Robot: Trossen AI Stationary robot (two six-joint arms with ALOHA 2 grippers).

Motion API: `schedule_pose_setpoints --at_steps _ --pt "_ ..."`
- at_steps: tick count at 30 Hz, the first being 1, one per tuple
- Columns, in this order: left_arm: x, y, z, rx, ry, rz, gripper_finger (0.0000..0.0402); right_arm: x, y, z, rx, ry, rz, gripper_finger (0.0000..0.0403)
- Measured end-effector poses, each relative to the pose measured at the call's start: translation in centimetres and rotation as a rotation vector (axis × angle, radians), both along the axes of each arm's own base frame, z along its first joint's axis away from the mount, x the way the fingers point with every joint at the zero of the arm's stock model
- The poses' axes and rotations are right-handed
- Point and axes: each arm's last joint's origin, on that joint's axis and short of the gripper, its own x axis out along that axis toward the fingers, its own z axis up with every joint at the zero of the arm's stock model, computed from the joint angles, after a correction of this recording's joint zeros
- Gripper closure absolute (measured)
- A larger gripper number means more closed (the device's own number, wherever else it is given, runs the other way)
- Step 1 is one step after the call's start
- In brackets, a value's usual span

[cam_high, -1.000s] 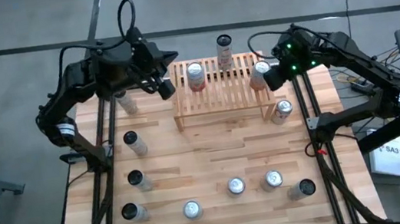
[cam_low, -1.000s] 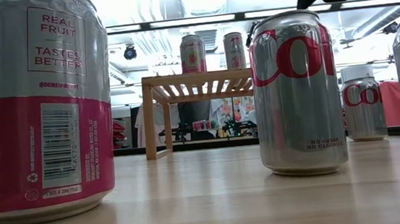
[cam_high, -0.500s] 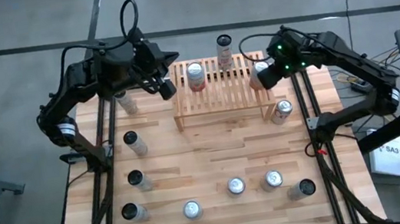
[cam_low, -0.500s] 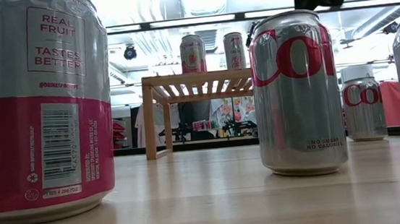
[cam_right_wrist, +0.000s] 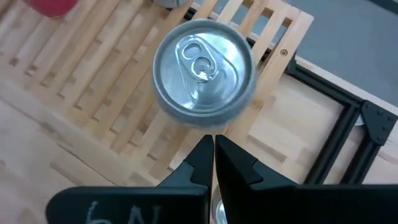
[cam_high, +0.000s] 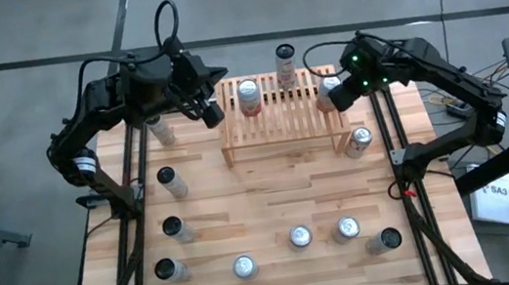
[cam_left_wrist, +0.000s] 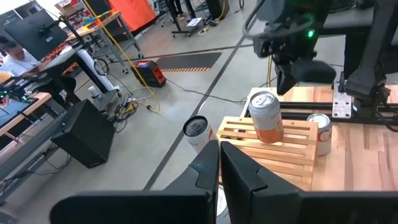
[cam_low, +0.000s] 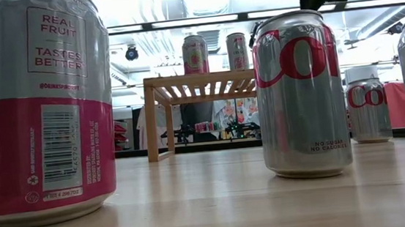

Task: Place canned beverage on shelf
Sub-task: Put the orange and white soda can on the shelf

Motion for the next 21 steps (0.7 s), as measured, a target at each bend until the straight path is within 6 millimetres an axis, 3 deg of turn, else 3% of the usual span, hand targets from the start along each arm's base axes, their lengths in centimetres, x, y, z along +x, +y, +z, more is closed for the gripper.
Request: schedule_pose_setpoints --at_steps 6,11,15,21 --pt "-0.1 0.0 -0.2 -0.003 0.025 0.000 0.0402 -0.6 0.4 3.7 -0.076 -0.141 -0.010 0.0394" --pt "-0.1 0.0 -0.3 -0.003 0.028 0.000 0.0402 0.7 -0.4 5.8 -0.206 -0.314 0.000 0.0394" --pt "-0.1 0.0 -0.3 -0.003 0.028 0.000 0.0402 2.6 -1.7 5.3 -0.234 -0.335 0.014 0.0394" --pt "-0.1 0.0 -0.3 -0.003 0.028 0.000 0.0402 5.6 -3.6 2.8 -0.172 -0.237 0.020 0.0394"
